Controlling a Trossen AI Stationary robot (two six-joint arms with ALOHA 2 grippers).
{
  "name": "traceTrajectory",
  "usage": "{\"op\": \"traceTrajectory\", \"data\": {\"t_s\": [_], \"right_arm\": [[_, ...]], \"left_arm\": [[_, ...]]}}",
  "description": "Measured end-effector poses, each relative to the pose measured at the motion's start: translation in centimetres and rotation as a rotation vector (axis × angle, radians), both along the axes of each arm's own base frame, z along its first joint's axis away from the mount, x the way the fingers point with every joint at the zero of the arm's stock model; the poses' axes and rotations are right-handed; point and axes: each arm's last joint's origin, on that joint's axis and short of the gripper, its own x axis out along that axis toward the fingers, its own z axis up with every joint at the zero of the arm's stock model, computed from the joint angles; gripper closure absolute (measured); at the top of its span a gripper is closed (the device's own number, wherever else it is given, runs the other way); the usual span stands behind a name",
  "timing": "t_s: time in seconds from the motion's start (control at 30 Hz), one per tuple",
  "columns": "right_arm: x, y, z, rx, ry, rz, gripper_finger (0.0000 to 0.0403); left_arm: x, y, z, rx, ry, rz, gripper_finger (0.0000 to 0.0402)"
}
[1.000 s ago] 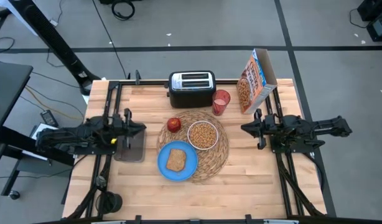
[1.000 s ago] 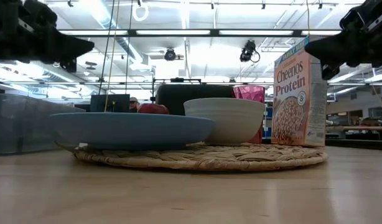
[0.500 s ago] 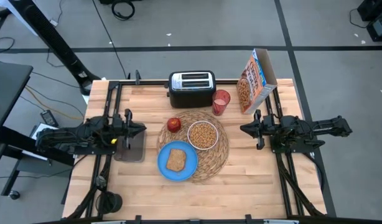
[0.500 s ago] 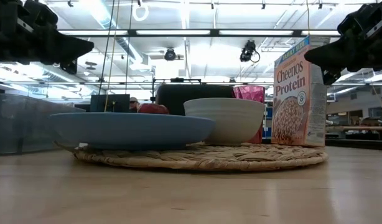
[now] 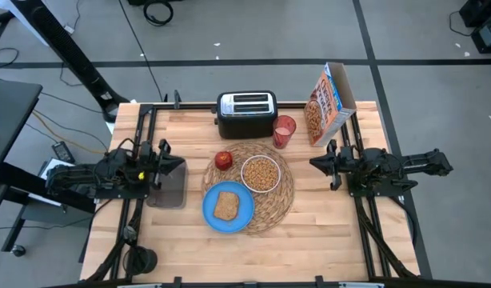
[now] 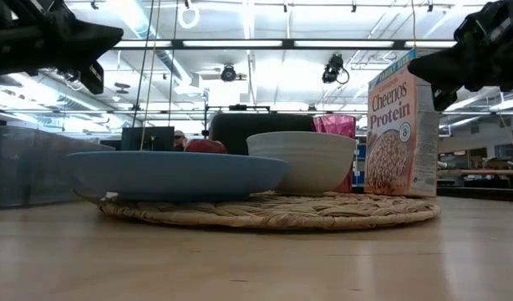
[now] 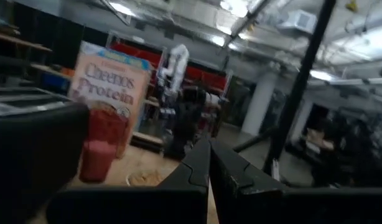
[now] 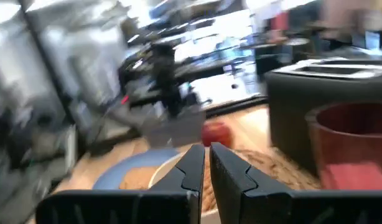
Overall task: Arrange a breakfast setting
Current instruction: Put the black spoon to the right of the white bowl on the brown woven mat
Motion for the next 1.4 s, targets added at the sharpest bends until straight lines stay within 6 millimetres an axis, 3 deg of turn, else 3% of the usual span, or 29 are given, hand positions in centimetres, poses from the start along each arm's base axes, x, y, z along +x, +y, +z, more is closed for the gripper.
{"op": "traceTrajectory", "data": {"t_s": [0.13, 0.27, 0.4, 0.53, 0.73, 0.9, 1.1, 1.4], "right_arm": [[-0.1, -0.6, 0.5, 0.246, -0.096, -0.179, 0.0372], [-0.1, -0.7, 0.6, 0.346, -0.137, -0.195, 0.0383], [0.1, -0.5, 0.7, 0.494, -0.158, -0.110, 0.0396], [0.2, -0.3, 0.6, 0.614, -0.160, -0.038, 0.0395], [0.2, -0.1, 0.6, 0.567, -0.129, 0.035, 0.0372], [0.2, 0.1, 0.4, 0.550, -0.093, 0.082, 0.0347], [0.3, 0.5, -0.1, 0.571, -0.004, 0.183, 0.0291], [0.3, 0.6, -0.2, 0.587, 0.009, 0.209, 0.0236]], "left_arm": [[0.0, -0.1, 0.7, -0.042, 0.012, 0.001, 0.0393], [0.4, -0.6, 3.4, -0.060, 0.133, -0.057, 0.0397], [2.0, -1.6, 6.8, -0.097, 0.353, -0.134, 0.0398], [4.0, -3.2, 9.5, -0.286, 0.668, -0.219, 0.0399], [5.6, -6.2, 11.8, -0.594, 1.122, -0.369, 0.0395], [4.2, -7.9, 12.1, -0.736, 1.333, -0.405, 0.0383], [1.2, -8.2, 11.5, -0.797, 1.636, -0.449, 0.0345], [-1.3, -7.2, 10.9, -0.617, 1.878, -0.599, 0.0253]]}}
